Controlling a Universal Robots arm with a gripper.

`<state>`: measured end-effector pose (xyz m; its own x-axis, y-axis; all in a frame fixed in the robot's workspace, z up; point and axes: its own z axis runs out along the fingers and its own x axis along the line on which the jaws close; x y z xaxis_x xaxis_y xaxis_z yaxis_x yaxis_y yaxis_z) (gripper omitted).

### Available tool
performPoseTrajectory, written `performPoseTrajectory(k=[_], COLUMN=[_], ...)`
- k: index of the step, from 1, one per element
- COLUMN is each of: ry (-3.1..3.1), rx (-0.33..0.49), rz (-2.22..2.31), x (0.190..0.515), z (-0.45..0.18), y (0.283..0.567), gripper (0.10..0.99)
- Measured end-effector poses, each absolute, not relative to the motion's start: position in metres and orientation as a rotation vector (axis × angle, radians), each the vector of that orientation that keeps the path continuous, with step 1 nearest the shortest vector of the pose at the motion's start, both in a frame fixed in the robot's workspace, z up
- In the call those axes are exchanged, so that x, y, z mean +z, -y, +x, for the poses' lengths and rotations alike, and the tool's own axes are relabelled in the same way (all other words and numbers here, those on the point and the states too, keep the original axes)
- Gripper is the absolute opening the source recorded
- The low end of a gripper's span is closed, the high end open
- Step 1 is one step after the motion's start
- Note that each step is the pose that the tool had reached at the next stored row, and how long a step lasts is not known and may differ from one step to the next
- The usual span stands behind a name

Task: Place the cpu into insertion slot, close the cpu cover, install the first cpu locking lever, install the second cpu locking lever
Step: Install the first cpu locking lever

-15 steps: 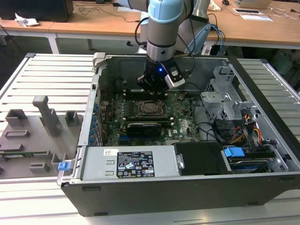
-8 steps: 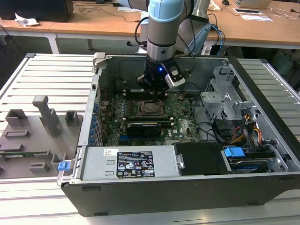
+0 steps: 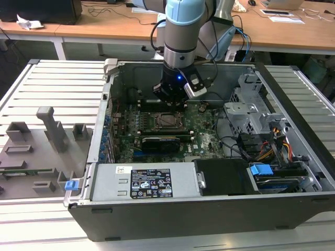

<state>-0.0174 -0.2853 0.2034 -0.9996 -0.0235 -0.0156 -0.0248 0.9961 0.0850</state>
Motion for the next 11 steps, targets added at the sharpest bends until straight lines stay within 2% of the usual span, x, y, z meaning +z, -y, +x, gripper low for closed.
performPoseTrajectory(k=[11], ry=[-3.124], rx=[0.131], rz=[-0.038], x=[0.2041], z=[-0.0173], y=[0.2855], gripper=[0.106])
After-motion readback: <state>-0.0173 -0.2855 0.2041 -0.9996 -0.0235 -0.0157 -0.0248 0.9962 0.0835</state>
